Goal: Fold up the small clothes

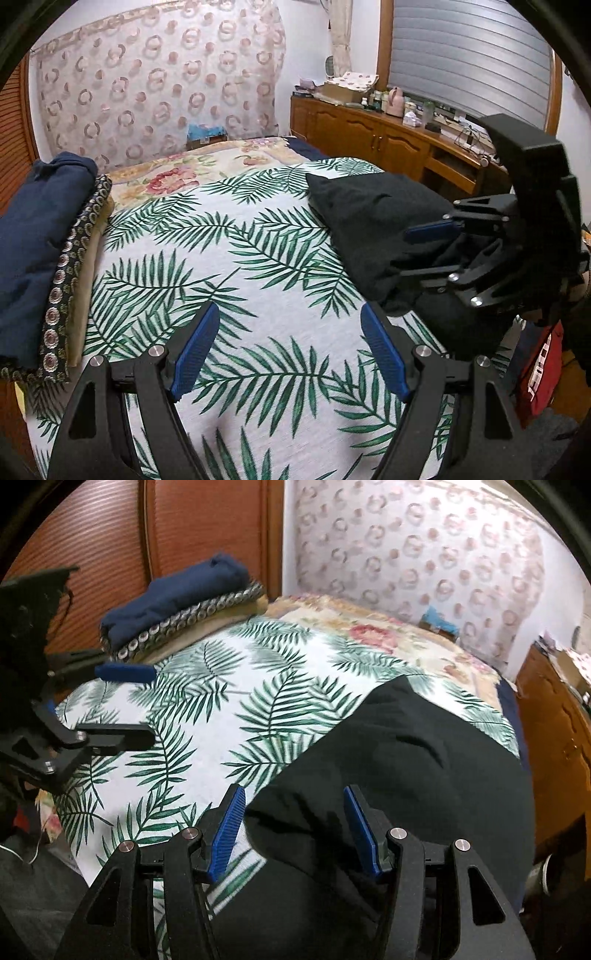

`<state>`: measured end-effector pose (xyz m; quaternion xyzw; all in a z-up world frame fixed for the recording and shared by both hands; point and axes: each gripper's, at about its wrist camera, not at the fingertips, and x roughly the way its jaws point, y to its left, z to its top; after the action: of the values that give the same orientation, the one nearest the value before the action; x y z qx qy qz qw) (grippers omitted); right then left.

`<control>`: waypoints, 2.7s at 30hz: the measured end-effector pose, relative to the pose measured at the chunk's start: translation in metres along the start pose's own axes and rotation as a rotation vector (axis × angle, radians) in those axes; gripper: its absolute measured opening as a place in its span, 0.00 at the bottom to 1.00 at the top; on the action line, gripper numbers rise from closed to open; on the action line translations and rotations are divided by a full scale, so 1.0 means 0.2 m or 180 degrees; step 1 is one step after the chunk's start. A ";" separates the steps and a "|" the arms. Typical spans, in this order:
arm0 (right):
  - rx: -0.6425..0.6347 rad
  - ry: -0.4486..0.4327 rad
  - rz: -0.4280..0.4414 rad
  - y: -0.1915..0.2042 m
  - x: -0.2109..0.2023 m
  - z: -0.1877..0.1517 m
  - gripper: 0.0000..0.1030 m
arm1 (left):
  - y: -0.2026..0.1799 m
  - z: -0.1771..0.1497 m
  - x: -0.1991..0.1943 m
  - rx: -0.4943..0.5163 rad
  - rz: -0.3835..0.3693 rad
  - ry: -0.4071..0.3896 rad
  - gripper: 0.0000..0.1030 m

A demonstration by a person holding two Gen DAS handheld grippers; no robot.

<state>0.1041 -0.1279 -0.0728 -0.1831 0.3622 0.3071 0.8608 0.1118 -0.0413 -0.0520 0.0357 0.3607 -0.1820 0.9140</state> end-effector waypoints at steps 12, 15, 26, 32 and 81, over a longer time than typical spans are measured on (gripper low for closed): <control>-0.0265 0.0358 -0.0066 -0.01 0.10 0.01 0.55 | 0.04 -0.05 -0.01 -0.0112 -0.0013 -0.0022 0.77; -0.0336 0.0338 -0.0098 -0.01 0.08 0.02 0.22 | 0.03 -0.05 -0.01 -0.0117 -0.0022 -0.0011 0.77; 0.0255 -0.0205 -0.0460 -0.50 -0.33 0.23 0.08 | -0.01 -0.05 0.01 -0.0079 -0.0109 -0.0005 0.77; 0.0589 -0.0130 -0.1178 -0.94 -0.38 0.30 0.08 | -0.03 -0.04 0.02 -0.0079 -0.0139 0.0010 0.77; 0.1045 -0.0001 -0.1217 -0.41 -0.85 -0.74 0.06 | -0.44 -0.09 0.15 0.0272 -0.0567 0.0229 0.77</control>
<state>-0.0102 -0.3367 -0.0388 -0.1060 0.3659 0.0757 0.9215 0.0899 -0.1289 -0.0793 0.0490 0.3870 -0.2764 0.8783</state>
